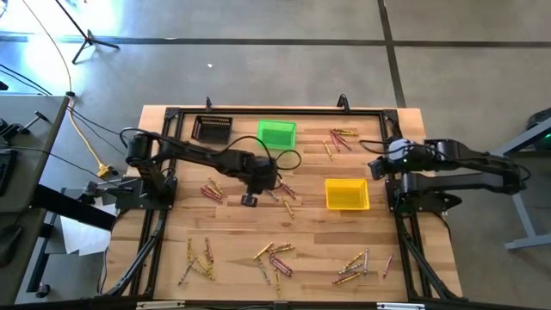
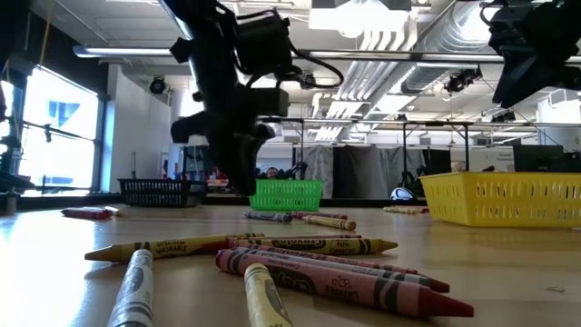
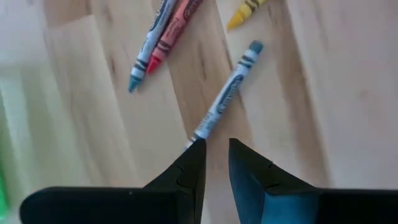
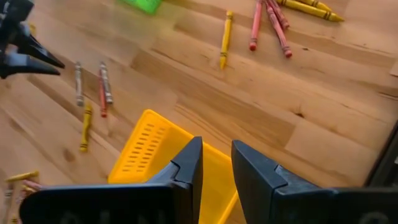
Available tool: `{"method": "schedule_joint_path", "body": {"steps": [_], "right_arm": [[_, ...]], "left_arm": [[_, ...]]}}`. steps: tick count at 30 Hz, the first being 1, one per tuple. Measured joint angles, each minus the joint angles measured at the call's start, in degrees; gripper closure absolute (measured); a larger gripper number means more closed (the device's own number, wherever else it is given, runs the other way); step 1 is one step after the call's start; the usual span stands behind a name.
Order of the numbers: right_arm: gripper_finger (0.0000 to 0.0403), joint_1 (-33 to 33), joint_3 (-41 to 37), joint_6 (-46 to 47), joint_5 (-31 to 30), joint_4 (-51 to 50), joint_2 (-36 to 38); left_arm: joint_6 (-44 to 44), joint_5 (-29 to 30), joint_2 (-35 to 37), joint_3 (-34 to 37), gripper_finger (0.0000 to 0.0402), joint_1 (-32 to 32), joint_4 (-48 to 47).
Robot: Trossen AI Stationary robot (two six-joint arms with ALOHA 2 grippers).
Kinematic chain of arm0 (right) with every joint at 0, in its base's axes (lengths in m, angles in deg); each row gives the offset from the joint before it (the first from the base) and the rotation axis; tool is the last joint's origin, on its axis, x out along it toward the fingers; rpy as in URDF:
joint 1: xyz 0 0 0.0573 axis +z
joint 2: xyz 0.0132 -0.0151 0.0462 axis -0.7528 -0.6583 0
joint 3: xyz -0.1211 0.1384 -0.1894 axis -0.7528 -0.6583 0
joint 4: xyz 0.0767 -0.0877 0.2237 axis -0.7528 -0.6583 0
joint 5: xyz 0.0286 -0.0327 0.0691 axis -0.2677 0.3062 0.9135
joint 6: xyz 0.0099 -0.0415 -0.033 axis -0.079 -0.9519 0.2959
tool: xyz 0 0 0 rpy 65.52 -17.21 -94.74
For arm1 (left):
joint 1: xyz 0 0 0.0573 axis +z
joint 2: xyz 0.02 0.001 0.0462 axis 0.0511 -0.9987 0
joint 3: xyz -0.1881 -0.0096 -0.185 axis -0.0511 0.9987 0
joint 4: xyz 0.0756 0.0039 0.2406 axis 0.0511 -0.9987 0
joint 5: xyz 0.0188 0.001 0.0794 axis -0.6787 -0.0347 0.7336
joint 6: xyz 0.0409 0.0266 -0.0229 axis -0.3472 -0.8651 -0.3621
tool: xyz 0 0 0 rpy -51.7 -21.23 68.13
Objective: Sort crayons
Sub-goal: Put the gray crayon into the black basket
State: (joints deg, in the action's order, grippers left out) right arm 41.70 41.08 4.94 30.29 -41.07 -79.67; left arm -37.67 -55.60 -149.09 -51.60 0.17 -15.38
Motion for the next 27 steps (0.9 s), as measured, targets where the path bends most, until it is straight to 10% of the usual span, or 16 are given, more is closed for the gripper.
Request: {"method": "schedule_joint_path", "body": {"steps": [27], "right_arm": [[0.0331,0.00,0.00,0.44,2.36,0.26,-7.49]], "left_arm": [[-11.15,-3.19,-5.31,-0.17,0.0347,-1.31,8.23]]}}
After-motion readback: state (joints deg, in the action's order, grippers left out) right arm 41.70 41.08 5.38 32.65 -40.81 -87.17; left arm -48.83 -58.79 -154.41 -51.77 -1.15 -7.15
